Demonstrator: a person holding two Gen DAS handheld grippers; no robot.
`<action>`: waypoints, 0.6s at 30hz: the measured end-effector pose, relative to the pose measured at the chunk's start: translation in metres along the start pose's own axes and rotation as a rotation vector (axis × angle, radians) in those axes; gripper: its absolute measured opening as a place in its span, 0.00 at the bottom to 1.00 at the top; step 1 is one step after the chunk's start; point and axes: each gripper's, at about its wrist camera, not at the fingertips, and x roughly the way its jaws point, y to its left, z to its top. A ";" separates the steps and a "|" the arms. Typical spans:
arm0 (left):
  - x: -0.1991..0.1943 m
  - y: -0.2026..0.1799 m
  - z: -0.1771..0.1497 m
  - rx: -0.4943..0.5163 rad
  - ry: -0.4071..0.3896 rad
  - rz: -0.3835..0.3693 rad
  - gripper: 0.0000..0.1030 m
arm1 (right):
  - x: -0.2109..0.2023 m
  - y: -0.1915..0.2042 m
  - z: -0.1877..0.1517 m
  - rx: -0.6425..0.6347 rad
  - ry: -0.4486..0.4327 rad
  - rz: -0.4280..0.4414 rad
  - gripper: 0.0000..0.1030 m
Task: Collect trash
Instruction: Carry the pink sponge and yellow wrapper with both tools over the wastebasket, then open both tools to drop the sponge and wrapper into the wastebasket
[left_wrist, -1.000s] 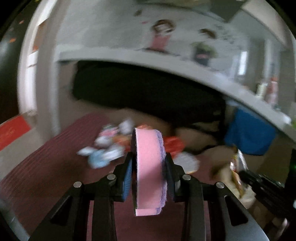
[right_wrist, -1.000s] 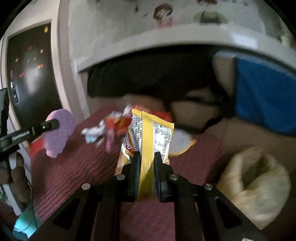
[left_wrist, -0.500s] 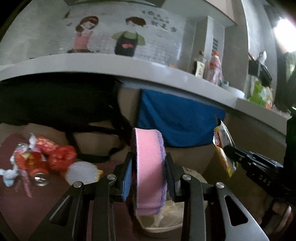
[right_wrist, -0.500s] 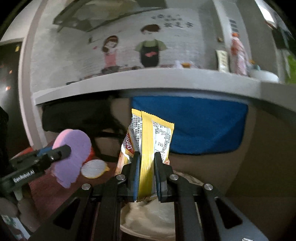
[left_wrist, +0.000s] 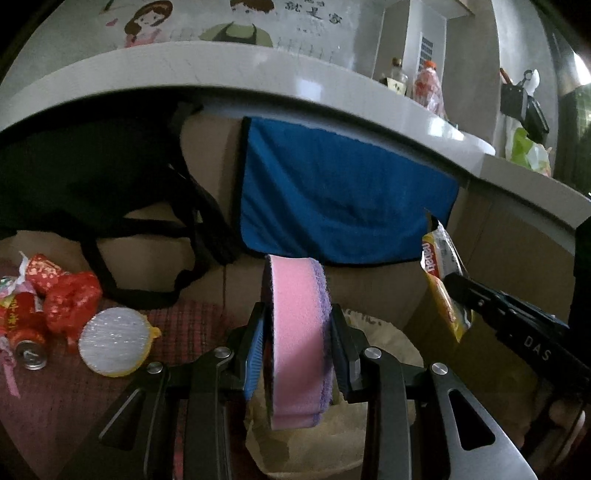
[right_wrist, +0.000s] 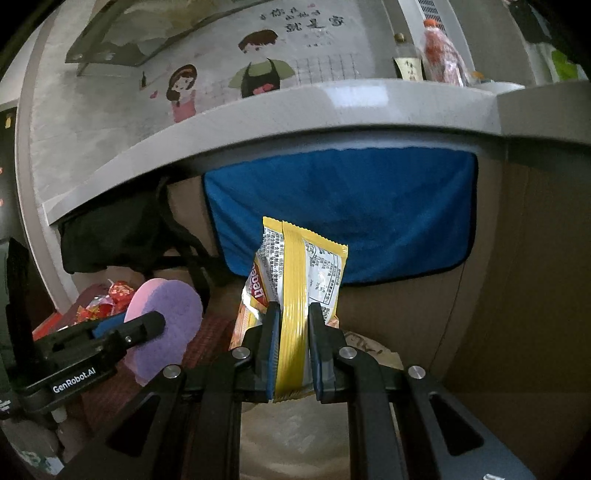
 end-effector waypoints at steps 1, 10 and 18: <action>0.004 -0.001 0.000 0.002 0.004 0.000 0.32 | 0.003 -0.002 0.000 0.003 0.005 -0.002 0.13; 0.041 0.002 0.001 -0.027 0.072 -0.042 0.33 | 0.028 -0.023 -0.007 0.049 0.054 0.002 0.14; 0.068 0.024 -0.005 -0.122 0.162 -0.212 0.46 | 0.044 -0.038 -0.022 0.108 0.077 0.018 0.60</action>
